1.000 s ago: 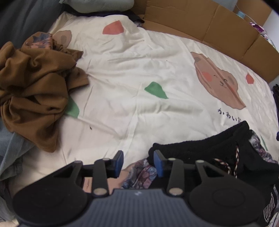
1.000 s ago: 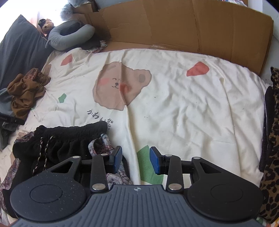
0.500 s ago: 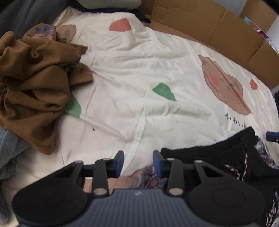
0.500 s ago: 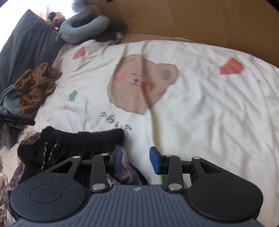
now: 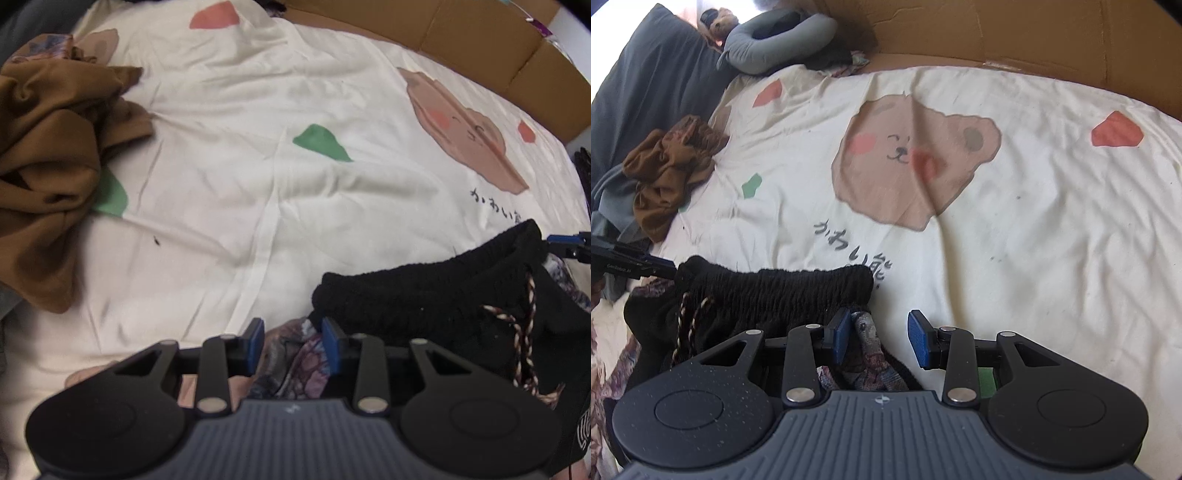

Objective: Fold clothes

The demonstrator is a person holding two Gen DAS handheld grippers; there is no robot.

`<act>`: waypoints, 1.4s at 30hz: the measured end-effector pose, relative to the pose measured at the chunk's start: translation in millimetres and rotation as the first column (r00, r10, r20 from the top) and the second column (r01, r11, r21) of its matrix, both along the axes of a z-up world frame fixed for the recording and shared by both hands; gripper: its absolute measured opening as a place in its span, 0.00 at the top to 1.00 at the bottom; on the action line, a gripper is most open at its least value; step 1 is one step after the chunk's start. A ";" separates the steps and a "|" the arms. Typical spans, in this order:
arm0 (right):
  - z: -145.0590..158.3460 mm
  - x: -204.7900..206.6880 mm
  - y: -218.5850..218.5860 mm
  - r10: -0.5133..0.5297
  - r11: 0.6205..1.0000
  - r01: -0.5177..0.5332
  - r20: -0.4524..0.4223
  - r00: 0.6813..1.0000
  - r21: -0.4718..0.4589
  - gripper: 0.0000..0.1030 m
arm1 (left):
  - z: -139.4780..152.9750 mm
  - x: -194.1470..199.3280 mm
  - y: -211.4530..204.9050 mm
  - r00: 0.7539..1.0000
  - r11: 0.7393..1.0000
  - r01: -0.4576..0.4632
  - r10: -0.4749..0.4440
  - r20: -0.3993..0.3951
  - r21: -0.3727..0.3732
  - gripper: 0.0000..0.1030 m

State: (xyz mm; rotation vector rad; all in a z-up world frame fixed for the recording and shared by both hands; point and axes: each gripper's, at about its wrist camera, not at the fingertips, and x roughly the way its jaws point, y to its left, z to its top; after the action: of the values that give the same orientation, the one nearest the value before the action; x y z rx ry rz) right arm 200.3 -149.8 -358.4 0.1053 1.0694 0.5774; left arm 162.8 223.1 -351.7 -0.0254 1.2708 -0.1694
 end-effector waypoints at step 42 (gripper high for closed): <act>-1.2 -7.6 36.5 0.275 0.927 -0.230 0.118 0.954 -0.297 0.94 | -12.5 -10.4 -20.8 0.974 0.974 0.226 -0.226 -0.028 0.015 0.49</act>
State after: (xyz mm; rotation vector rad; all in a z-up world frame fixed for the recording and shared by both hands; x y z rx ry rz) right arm 192.6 -113.2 -359.7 -0.3276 1.0063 0.6490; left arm 152.4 202.3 -364.2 0.1340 1.2996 -0.3548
